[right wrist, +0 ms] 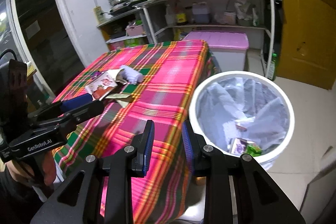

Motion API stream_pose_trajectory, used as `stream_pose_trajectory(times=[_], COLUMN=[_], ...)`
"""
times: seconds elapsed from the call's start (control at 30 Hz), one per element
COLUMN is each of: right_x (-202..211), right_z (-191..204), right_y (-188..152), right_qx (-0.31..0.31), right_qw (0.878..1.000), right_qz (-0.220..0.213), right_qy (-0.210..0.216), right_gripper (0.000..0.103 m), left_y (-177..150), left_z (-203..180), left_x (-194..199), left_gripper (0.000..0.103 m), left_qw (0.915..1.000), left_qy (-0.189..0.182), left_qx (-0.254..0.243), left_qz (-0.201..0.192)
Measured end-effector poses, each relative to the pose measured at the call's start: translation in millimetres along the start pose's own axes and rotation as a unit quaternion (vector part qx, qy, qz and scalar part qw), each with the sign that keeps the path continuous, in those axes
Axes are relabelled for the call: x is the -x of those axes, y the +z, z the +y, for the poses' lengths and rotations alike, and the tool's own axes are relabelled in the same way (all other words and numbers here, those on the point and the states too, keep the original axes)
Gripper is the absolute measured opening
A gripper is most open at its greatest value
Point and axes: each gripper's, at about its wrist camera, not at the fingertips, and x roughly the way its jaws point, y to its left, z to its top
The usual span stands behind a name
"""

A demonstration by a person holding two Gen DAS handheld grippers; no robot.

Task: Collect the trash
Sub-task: 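Return the right gripper to the table toward the strawberry milk carton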

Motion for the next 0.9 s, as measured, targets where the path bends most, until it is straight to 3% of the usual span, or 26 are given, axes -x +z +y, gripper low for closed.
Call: stream_pose_trajectory(times=[0.07,0.17,0.9], right_x=[-2,-6,-46], right_z=[7,14,71], right_y=[1,3,15], right_qx=[0.005,0.012,0.078], right_qw=[1.000,1.000,0.995], right_qz=[0.001,0.003,0.035], right_qy=[0.005,0.011,0.043], right_gripper=[0.030,0.043,0.043], left_y=[-3,-7,-26], left_z=[7,17,102], left_x=[6,13,55], left_gripper=[0.059,0.059,0.059], left_qw=[1.0000,0.9997,0.9905], left_qy=[0.008,0.020,0.113], left_qx=[0.005,0.012,0.074], left_qz=[-0.002,-0.005,-0.026])
